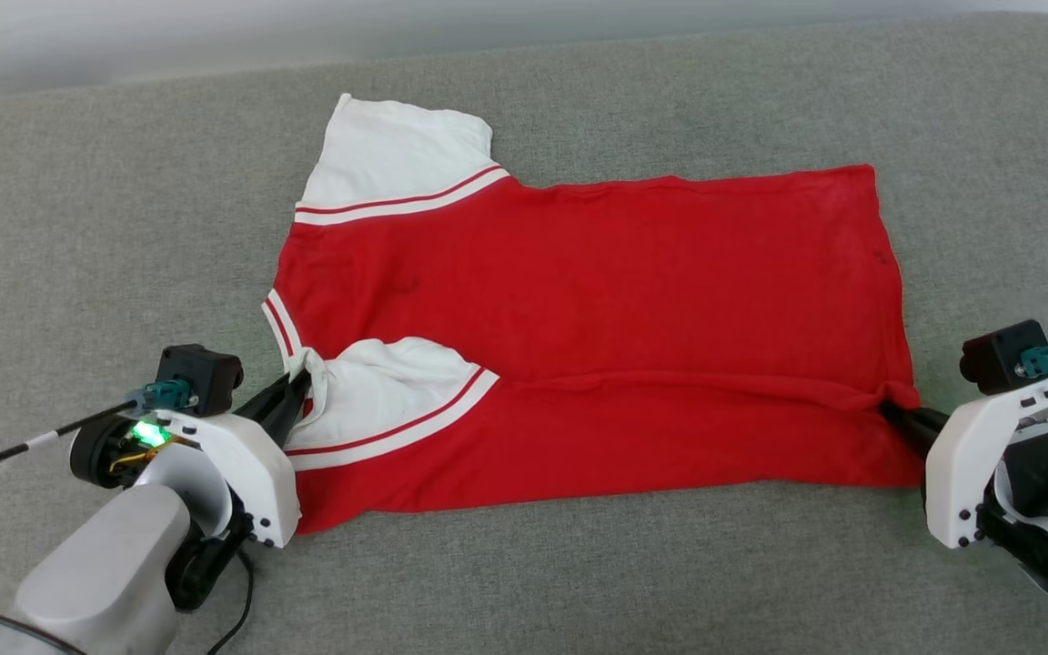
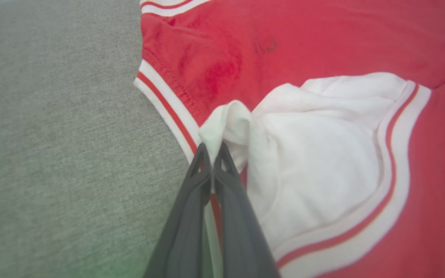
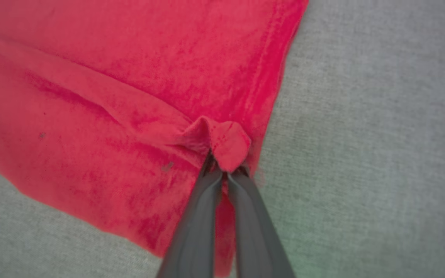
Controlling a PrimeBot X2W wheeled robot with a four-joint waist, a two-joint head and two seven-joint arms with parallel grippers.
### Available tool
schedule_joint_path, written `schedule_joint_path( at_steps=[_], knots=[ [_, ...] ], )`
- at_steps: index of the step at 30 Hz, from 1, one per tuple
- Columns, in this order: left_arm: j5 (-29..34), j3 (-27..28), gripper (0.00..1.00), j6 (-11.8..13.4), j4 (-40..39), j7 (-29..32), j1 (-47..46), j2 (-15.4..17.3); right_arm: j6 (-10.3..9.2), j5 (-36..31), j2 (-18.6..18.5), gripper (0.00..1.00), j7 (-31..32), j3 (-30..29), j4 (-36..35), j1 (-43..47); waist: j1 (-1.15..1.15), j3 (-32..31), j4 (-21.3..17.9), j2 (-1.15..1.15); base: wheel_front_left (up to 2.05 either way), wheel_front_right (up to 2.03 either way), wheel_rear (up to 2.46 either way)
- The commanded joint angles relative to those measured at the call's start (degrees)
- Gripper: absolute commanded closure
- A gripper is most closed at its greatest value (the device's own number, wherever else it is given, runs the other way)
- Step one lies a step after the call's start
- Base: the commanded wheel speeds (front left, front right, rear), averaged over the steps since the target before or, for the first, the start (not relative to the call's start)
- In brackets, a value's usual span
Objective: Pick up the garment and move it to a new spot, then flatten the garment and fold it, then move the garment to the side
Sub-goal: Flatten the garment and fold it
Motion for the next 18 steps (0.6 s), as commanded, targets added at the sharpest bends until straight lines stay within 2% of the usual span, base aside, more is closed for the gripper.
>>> schedule_joint_path(
  at_steps=[1, 3, 4, 5, 6, 7, 13, 18],
  knots=[
    [-0.3, -0.2, 1.00, -0.7, 1.8, -0.4, -0.8, -0.7, -0.02, 0.3, 0.9, 1.00, -0.3, 1.0, 1.0, -0.5, -0.01, -0.1, 0.1, 0.00, 0.00, 0.00, 0.00],
    [-0.7, -0.2, 1.00, -1.5, 3.8, -0.8, -1.3, -1.4, -0.02, 0.5, 0.9, 1.00, -1.2, 1.5, 1.4, -1.1, -0.01, -0.6, 0.2, 0.00, 0.00, 0.00, 0.00],
    [-0.9, -0.2, 1.00, -1.9, 4.7, -0.9, -1.6, -1.5, -0.02, 0.7, 0.8, 0.89, -1.7, 1.6, 1.6, -1.3, -0.01, -0.9, 0.3, 0.00, 0.00, 0.00, 0.00],
    [-0.9, -0.2, 0.88, -2.2, 5.6, -1.0, -1.8, -1.6, -0.02, 0.8, 0.6, 0.67, -2.1, 1.8, 1.7, -1.3, -0.01, -1.3, 0.5, 0.00, 0.00, 0.00, 0.00],
    [-0.8, -0.3, 0.24, -2.4, 6.3, -1.0, -2.1, -1.5, -0.02, 0.9, 0.4, 0.52, -2.5, 2.0, 1.7, -1.3, -0.01, -1.8, 0.6, 0.00, 0.00, 0.00, 0.00],
    [-0.6, -0.4, 0.00, -2.5, 6.7, -1.2, -2.5, -1.4, -0.02, 1.0, 0.1, 0.00, -2.9, 2.1, 1.7, -1.2, -0.01, -2.3, 0.8, 0.00, 0.00, 0.00, 0.00],
    [-0.8, 0.2, 0.00, -3.2, 6.2, -0.9, -4.3, 0.5, -0.02, 1.5, -1.0, 0.00, -4.9, 2.0, 0.1, 0.0, -0.01, -5.2, 1.6, 0.00, 0.00, 0.00, 0.00],
    [-0.5, -0.4, 0.00, -3.4, 2.2, 3.4, -6.4, 3.7, -0.02, 1.1, -1.7, 0.00, -5.4, 1.5, -1.6, 1.0, -0.01, -6.6, 2.2, 0.00, 0.00, 0.00, 0.00]
  ],
)
